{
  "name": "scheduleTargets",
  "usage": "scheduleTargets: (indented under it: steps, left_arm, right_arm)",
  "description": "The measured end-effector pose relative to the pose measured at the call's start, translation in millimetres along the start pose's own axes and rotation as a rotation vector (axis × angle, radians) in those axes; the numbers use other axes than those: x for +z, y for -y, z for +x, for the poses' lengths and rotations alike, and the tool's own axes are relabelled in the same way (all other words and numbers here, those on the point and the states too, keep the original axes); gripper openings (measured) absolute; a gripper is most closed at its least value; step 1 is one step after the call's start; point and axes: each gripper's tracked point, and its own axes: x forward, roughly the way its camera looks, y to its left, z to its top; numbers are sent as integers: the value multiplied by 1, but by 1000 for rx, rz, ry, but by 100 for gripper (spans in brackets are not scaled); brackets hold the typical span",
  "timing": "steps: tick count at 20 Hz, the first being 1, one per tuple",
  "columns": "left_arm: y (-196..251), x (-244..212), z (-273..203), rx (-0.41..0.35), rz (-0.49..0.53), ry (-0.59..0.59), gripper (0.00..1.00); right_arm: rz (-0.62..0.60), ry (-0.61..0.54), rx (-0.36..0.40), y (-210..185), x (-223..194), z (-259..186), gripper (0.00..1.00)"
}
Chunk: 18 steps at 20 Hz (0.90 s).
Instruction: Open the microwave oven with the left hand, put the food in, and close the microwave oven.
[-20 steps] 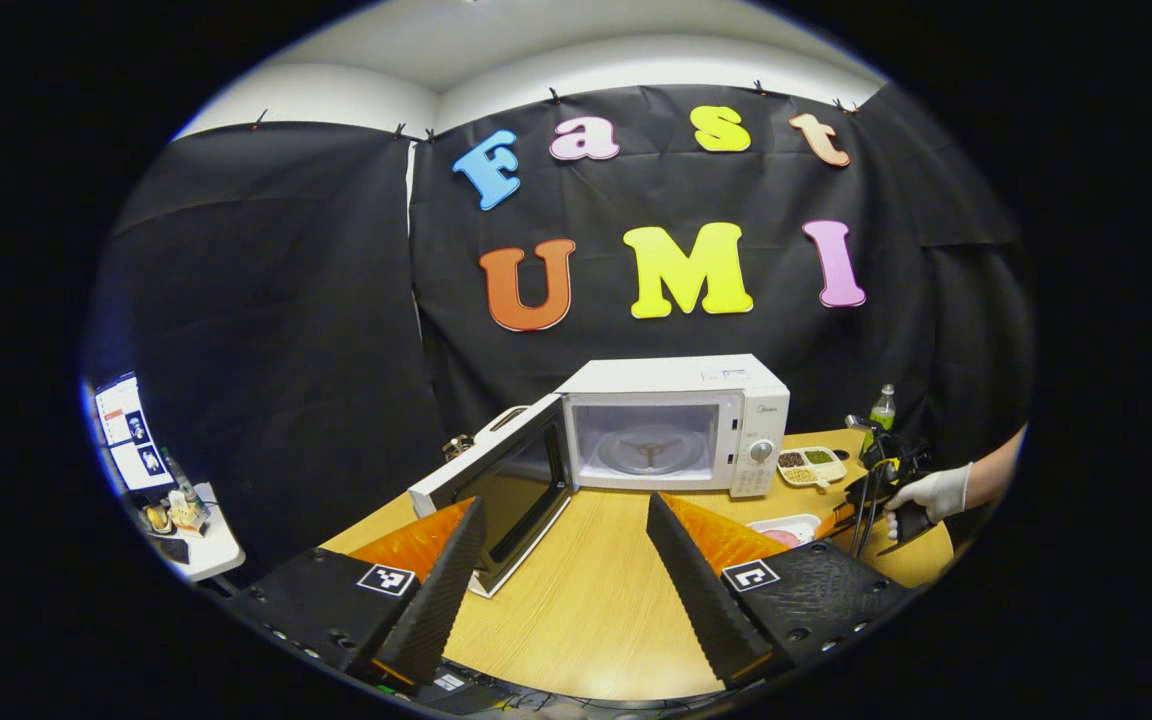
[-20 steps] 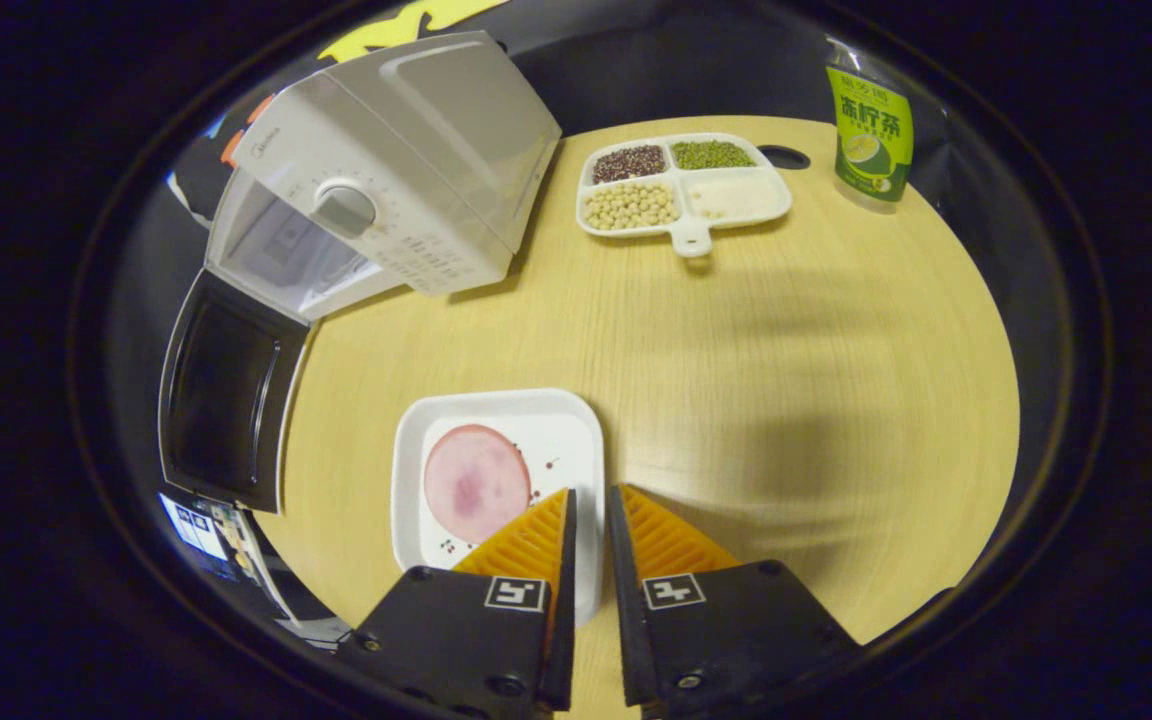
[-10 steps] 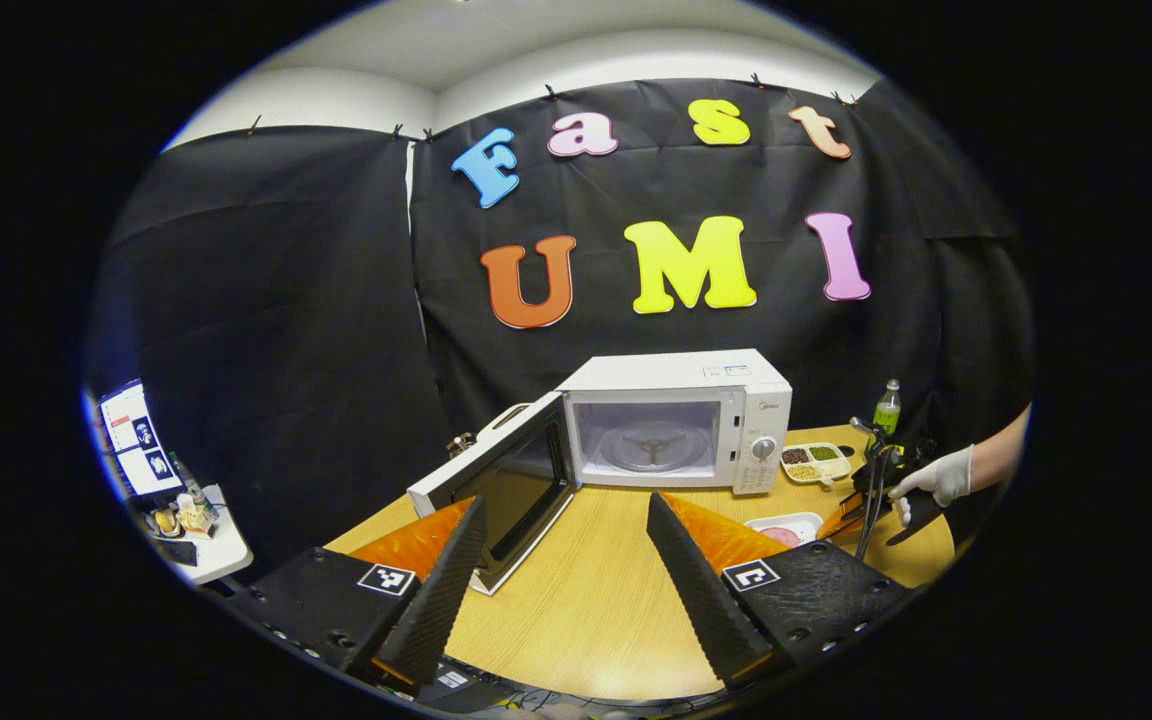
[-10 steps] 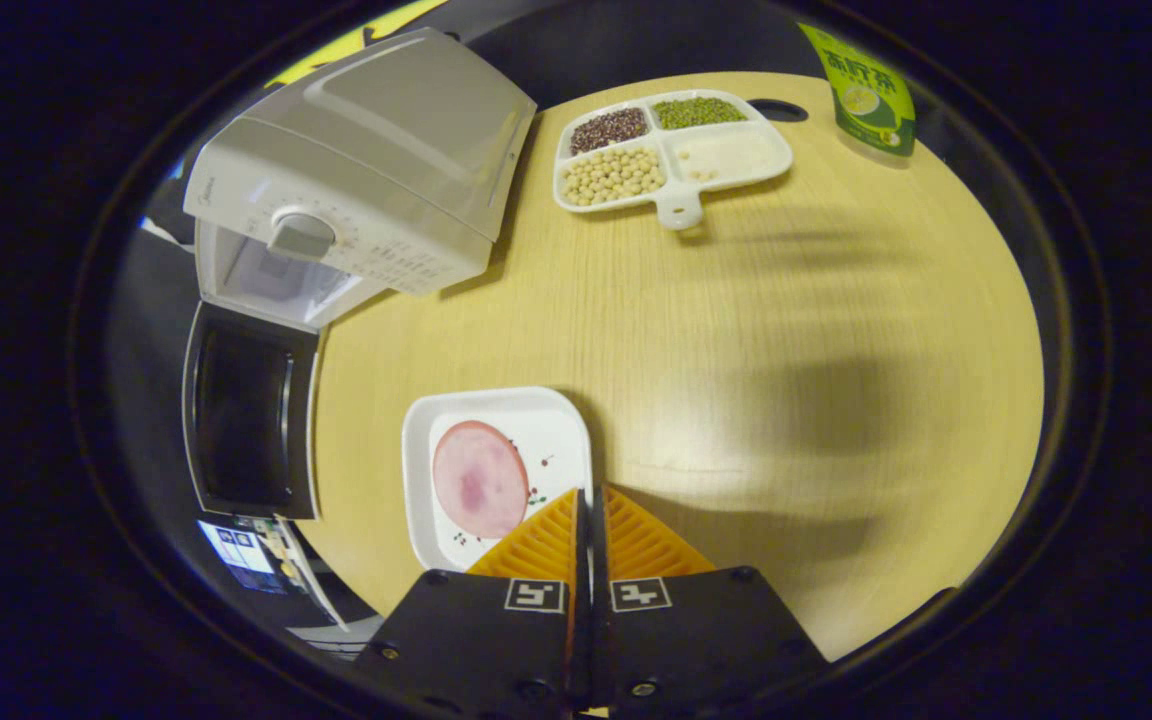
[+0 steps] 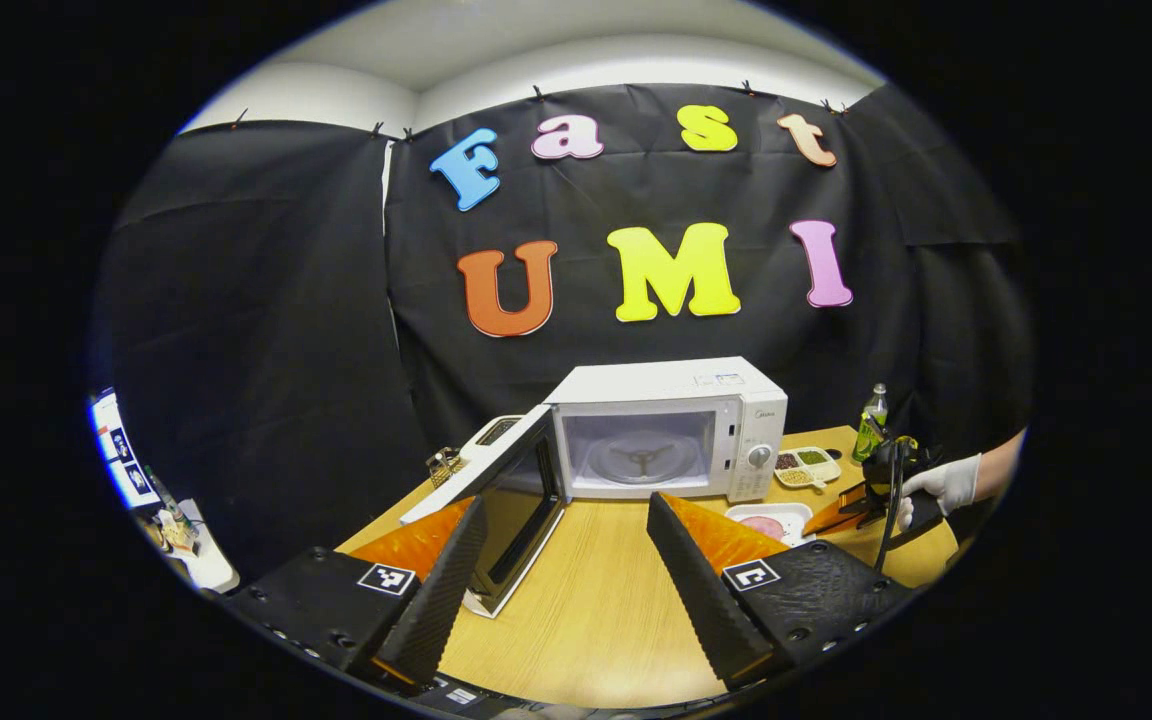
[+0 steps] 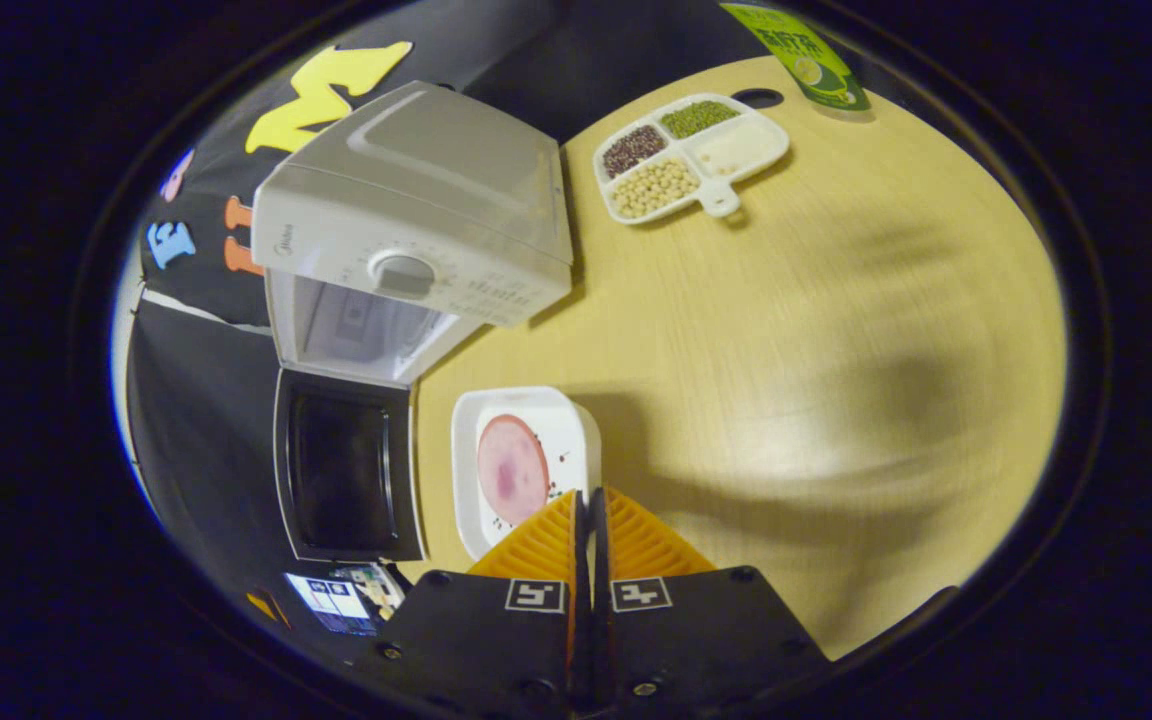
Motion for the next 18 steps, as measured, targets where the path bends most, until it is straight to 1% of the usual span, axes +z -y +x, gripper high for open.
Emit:
scheduleTargets:
  steps: [2, 5, 9, 11, 12, 13, 15, 18]
  left_arm:
    - [-13, 0, 5, -10, -1, -6, 96]
    - [-22, 5, 8, -71, -26, -24, 96]
    - [-49, 20, 11, -95, 2, -14, 96]
    - [-61, 23, 12, -100, 15, -15, 96]
    - [-67, 22, 12, -99, 18, -21, 95]
    - [-73, 22, 13, -95, 17, -22, 95]
    - [-82, 21, 13, -83, 16, -17, 96]
    - [-89, 18, 14, -75, 25, -1, 96]
  right_arm:
    - [2, 76, 14, -25, 5, 6, 4]
    - [27, 193, 37, -64, 11, 21, 4]
    - [155, 329, 128, -130, 11, 47, 4]
    - [208, 393, 151, -157, 10, 63, 4]
    - [247, 421, 149, -169, 9, 69, 0]
    - [287, 446, 153, -183, 9, 73, 4]
    - [326, 472, 163, -207, 8, 86, 4]
    - [340, 553, 110, -228, 18, 106, 4]
